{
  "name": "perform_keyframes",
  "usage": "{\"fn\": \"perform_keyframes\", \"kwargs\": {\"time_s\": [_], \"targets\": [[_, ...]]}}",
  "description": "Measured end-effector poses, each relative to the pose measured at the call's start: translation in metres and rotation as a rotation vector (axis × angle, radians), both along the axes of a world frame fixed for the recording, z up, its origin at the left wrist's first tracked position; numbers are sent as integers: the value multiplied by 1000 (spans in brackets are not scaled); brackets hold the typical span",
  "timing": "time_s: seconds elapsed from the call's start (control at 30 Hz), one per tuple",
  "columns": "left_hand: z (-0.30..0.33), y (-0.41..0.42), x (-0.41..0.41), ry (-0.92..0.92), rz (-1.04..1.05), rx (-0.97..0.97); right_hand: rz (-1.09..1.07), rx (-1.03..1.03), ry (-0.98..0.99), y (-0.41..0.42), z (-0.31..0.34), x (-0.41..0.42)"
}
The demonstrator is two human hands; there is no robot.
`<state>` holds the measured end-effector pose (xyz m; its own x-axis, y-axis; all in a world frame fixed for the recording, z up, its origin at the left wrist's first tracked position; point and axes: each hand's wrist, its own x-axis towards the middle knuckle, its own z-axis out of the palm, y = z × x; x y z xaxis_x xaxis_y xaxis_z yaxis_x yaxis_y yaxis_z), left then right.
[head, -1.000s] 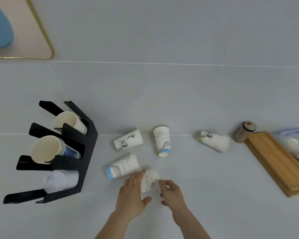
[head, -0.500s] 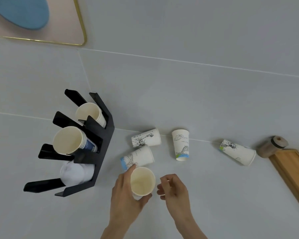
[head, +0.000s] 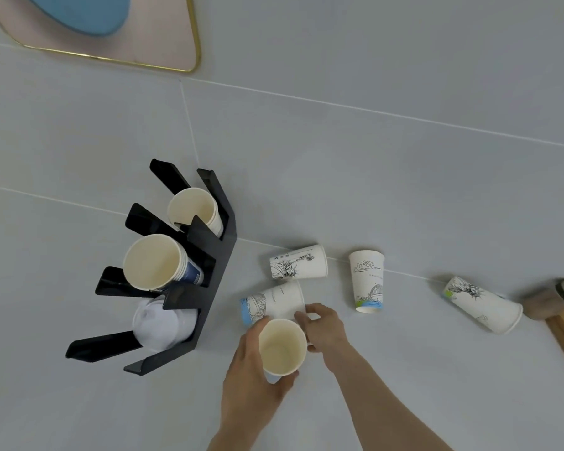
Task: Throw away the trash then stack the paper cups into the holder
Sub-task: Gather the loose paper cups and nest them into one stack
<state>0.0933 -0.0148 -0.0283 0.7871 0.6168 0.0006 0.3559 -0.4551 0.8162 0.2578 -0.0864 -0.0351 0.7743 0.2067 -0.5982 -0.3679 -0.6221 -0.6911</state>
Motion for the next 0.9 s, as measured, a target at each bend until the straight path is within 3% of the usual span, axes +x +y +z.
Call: {"fn": "perform_keyframes", "kwargs": {"time_s": [0.13, 0.33, 0.43, 0.6, 0.77, 0.9], "targets": [[-1, 0, 0, 8, 1, -16, -164, 160, -25, -17, -4, -18], [0, -2, 5, 28, -13, -24, -329, 378, -396, -59, 65, -28], [3, -5, 8, 37, -27, -36, -219, 357, -590, -78, 96, -38], [9, -3, 15, 39, -67, -125, 204, 246, -885, -100, 94, -66], [16, 0, 13, -34, -91, -174, 397, 120, -876, -104, 67, -80], [22, 3, 19, -56, -139, -83, 584, 38, -939, -100, 46, -86]]}}
